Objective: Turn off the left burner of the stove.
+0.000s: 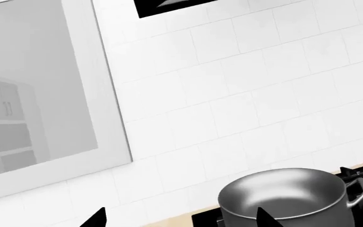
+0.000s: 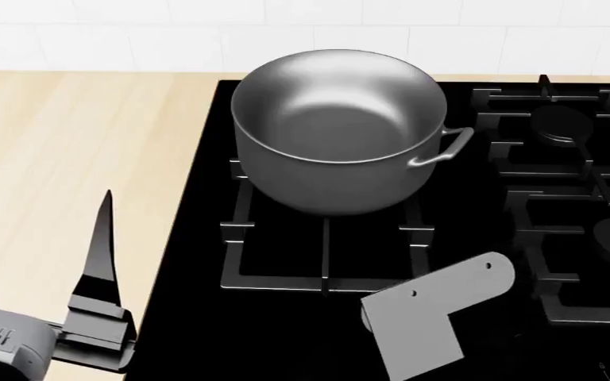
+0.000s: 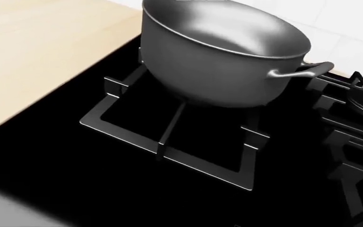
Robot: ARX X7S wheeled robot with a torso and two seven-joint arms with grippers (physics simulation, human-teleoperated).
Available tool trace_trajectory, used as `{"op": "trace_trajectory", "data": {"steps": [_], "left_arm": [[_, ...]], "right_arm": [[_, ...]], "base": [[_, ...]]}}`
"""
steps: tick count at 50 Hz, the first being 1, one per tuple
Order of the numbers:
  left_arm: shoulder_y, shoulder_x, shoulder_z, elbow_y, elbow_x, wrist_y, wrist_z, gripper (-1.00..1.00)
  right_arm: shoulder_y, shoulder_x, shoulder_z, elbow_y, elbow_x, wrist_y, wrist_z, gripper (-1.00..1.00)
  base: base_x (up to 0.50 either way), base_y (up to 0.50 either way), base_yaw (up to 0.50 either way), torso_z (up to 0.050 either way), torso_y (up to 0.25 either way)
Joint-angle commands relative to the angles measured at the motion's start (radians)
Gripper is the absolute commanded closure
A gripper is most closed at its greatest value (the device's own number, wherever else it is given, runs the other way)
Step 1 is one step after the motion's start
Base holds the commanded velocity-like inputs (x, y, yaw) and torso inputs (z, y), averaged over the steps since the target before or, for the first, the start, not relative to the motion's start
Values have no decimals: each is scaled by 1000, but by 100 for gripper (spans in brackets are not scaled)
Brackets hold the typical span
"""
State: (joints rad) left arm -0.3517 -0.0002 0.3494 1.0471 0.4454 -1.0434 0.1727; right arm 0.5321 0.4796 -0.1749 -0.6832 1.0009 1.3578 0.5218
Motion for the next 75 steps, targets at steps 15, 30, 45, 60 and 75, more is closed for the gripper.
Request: {"op": "trace_trajectory", "data": {"steps": [15, 30, 45, 60, 75], "left_arm": [[-1, 0, -4, 0, -1, 2, 3, -100], [5, 0, -7, 0, -5, 10, 0, -100], [4, 0, -7, 0, -10, 6, 1, -100], [3, 0, -14, 0, -19, 11, -4, -100], [9, 0, -16, 0, -14, 15, 1, -100]], "right_arm": [[-41, 52, 11, 65, -44, -90, -32, -100], [-15, 55, -7, 85, -29, -68, -29, -100], [-33, 85, -9, 128, -50, -95, -38, -100], [-53, 82, -31, 148, -62, -126, -48, -100], [-89, 85, -50, 175, -85, -174, -67, -100]], "base": [[0, 0, 0, 0, 0], [0, 0, 0, 0, 0], [0, 0, 0, 0, 0], [0, 0, 0, 0, 0], [0, 0, 0, 0, 0]]}}
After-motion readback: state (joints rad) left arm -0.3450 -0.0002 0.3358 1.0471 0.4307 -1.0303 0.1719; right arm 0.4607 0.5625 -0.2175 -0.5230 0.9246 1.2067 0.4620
